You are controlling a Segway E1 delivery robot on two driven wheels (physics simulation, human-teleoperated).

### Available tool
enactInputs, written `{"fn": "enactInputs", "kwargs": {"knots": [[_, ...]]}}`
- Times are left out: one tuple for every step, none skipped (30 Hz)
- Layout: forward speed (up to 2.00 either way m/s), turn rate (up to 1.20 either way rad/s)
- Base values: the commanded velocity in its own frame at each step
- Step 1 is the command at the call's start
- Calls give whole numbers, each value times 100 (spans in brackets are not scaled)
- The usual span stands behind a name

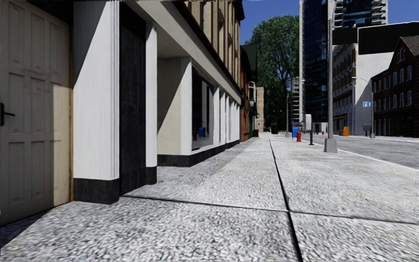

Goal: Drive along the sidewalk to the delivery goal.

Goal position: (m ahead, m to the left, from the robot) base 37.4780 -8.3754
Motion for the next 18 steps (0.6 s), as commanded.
{"fn": "enactInputs", "kwargs": {"knots": [[130,-55],[130,-54],[130,-54],[130,-53],[130,-53],[130,-53],[130,-53],[130,-53],[130,-53],[130,-53],[131,-37],[131,-37],[133,0],[200,0],[200,0],[200,0],[200,0],[200,0]]}}
